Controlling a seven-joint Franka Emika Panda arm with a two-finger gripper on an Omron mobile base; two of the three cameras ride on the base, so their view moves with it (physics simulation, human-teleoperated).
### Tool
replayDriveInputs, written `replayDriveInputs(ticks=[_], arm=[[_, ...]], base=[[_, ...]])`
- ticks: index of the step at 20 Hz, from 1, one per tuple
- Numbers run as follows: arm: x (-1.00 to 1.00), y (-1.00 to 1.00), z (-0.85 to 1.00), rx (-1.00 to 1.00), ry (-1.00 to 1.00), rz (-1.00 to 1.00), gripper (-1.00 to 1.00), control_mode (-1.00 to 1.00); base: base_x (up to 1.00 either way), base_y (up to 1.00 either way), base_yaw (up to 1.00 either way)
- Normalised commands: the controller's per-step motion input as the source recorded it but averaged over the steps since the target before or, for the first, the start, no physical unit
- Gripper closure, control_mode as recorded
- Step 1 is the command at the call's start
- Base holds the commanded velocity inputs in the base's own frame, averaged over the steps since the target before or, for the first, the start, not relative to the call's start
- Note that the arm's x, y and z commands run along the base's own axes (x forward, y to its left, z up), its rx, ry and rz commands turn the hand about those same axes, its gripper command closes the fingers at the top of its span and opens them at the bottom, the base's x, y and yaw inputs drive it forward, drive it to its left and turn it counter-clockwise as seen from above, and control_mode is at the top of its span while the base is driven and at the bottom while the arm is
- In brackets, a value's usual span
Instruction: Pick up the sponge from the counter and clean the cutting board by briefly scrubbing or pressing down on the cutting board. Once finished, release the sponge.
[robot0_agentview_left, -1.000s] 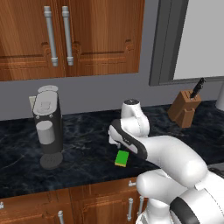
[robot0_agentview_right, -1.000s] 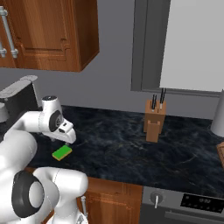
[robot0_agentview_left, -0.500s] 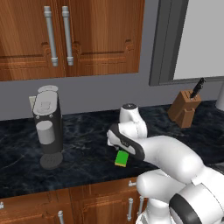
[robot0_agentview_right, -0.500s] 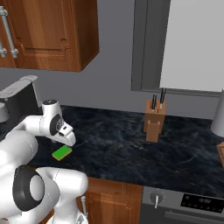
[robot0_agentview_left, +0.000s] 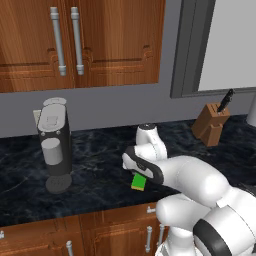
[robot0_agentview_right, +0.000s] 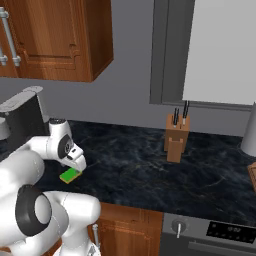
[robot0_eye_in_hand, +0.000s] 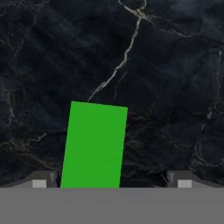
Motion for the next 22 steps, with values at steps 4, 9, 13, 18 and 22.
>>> replayDriveInputs(ticks=[4,9,13,18,22], arm=[[0.00,0.06,-0.17,0.00,-0.02,-0.02,-1.00,-1.00],[0.00,0.14,-0.08,0.00,-0.01,0.00,-1.00,-1.00],[0.00,0.11,-0.14,0.00,-0.01,0.00,-1.00,-1.00],[0.00,0.03,-0.14,0.00,0.00,0.00,-1.00,-1.00],[0.00,0.00,-0.16,0.00,-0.01,0.00,-1.00,-1.00]], base=[[0.00,0.00,0.00],[0.00,0.00,0.00],[0.00,0.00,0.00],[0.00,0.00,0.00],[0.00,0.00,0.00]])
